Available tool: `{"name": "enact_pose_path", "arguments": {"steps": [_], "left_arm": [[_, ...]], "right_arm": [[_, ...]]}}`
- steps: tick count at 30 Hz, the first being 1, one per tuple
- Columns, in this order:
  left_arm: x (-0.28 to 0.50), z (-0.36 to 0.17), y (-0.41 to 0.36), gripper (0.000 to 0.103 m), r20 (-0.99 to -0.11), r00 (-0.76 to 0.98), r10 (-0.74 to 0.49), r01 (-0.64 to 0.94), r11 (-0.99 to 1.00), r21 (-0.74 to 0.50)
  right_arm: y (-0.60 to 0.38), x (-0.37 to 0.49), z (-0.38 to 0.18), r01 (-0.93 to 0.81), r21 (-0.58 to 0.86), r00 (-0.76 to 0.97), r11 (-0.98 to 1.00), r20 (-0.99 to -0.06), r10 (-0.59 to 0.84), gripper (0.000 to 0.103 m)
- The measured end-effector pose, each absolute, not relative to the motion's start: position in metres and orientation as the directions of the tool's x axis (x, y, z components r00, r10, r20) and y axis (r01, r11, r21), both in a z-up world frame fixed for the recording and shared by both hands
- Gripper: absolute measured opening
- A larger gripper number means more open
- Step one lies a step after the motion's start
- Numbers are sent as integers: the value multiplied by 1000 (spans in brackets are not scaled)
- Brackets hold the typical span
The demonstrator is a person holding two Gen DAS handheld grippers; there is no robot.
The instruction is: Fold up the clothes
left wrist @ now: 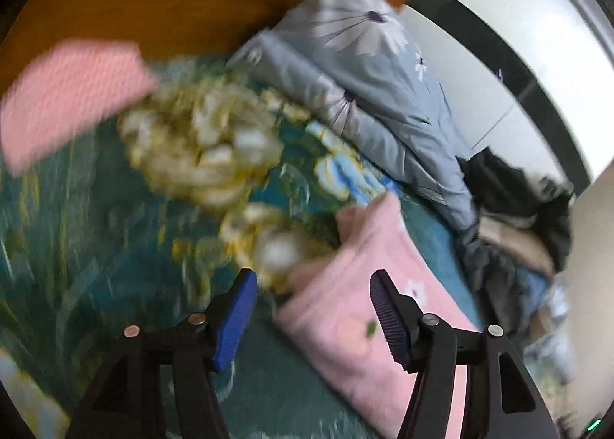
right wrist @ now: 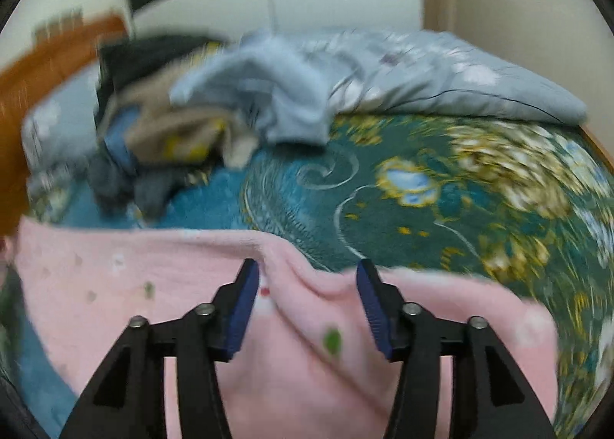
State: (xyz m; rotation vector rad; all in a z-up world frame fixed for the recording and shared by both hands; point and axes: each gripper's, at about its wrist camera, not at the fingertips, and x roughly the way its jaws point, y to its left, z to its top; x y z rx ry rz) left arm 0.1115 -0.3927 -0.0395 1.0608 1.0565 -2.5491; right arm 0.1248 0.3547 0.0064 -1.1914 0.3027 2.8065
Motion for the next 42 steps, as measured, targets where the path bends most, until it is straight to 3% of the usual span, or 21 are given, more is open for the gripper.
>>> {"name": "enact_pose_path", "arguments": {"steps": [6,10,13,15,16,17,20,25,29,32,39,42], "left_arm": [[87,-76,-385,66,-647,-735,205,364,-685,-631],[61,-81,-367,64,-654,-737,169,337,-747,-573],[54,-82,-370,62,-625,-763,165,349,-709,-613],[53,-83,-374,40,-618,-769,159,369,-680,-634],[51,-83,-374,33,-625,-766,149,383,-676,-630],[49,-83,-373,26,-634,-761,136,398,-675,-622],[50,-71,-369,19,-612,-784,103,398,-673,-623],[58,-13,-380,17,-514,-857,46,357,-665,-656],[69,21,-389,17,-508,-860,-38,364,-744,-560],[67,3,-394,17,-573,-817,-65,414,-758,-504],[68,-34,-395,17,-631,-774,-50,475,-705,-526],[69,-28,-393,17,-624,-780,-43,462,-712,-528]], "right_arm": [[383,212,6,-272,255,-712,-928,-702,16,56],[398,257,-1,-352,350,-719,-868,-695,12,56],[408,280,-11,-399,425,-727,-813,-686,-2,56],[415,291,-19,-425,482,-736,-766,-677,-17,56],[419,297,-23,-437,509,-741,-742,-672,-25,58],[423,302,-28,-452,540,-748,-710,-663,-28,66],[435,308,-41,-476,628,-776,-616,-630,-42,71],[446,299,-54,-459,726,-818,-513,-571,-75,71],[448,288,-62,-449,761,-836,-468,-543,-82,74],[450,280,-68,-440,786,-848,-434,-522,-86,82],[460,263,-72,-449,809,-864,-378,-501,-46,82],[467,252,-70,-485,792,-847,-372,-531,-25,71]]}}
